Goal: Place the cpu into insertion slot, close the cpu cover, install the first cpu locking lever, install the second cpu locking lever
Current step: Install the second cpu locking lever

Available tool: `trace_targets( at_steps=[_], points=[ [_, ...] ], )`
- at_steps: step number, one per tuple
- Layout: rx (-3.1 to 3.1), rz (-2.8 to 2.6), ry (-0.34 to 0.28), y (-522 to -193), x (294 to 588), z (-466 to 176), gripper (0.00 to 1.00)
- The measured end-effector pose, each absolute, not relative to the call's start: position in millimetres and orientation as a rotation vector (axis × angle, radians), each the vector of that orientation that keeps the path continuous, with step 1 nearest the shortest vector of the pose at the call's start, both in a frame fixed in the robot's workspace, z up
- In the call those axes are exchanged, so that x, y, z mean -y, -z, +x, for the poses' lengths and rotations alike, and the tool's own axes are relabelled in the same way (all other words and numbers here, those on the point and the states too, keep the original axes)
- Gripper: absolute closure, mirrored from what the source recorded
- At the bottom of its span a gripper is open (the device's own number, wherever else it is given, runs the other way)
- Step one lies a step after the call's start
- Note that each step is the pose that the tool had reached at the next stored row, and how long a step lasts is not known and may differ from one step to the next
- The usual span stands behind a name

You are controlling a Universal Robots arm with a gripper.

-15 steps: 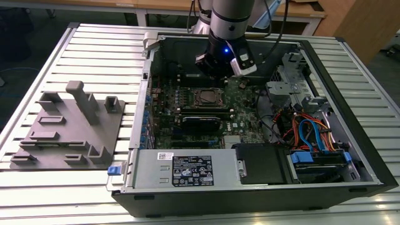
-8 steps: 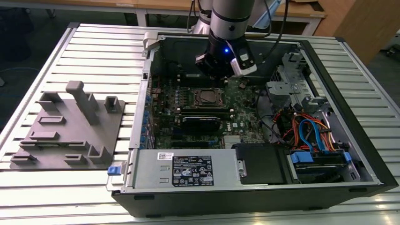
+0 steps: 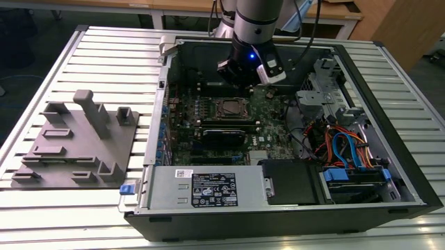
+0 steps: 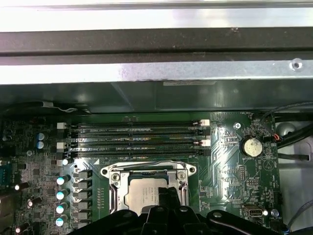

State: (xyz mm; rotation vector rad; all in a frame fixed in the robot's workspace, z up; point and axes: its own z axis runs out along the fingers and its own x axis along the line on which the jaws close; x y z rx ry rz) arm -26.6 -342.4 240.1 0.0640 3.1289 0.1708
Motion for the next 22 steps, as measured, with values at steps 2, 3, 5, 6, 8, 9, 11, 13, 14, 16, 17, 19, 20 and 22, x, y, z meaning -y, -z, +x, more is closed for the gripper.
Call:
trace_targets(
  at_steps=[2, 3, 5, 6, 8, 9, 11, 13, 14, 16, 17, 19, 20, 22],
  points=[
    [-3.129, 0.063, -0.171, -240.1, 342.4, -26.6, 0.9],
    [-3.129, 0.063, -0.171, -239.9, 342.4, -26.6, 0.9],
    [-3.13, 0.055, -0.171, -239.6, 342.4, -26.6, 0.9],
    [-3.131, 0.039, -0.171, -239.5, 342.4, -26.5, 0.9],
    [-3.132, 0.013, -0.171, -239.3, 342.4, -26.6, 0.9],
    [-3.132, 0.013, -0.171, -239.3, 342.4, -26.6, 0.9],
    [-3.132, 0.012, -0.171, -239.2, 342.9, -26.6, 0.9],
    [-3.132, 0.012, -0.171, -239.2, 344.6, -26.5, 0.9],
    [-3.132, 0.012, -0.171, -239.2, 345.8, -26.6, 0.9],
    [-3.132, 0.013, -0.171, -239.2, 348.7, -26.6, 0.9],
    [-3.132, 0.013, -0.171, -239.2, 350.2, -26.6, 0.9],
    [-3.132, 0.013, -0.171, -239.2, 353.6, -26.6, 0.9],
    [-3.132, 0.013, -0.171, -239.2, 355.3, -26.6, 0.9],
    [-3.133, 0.013, -0.171, -239.2, 358.4, -26.6, 0.9]
  ],
)
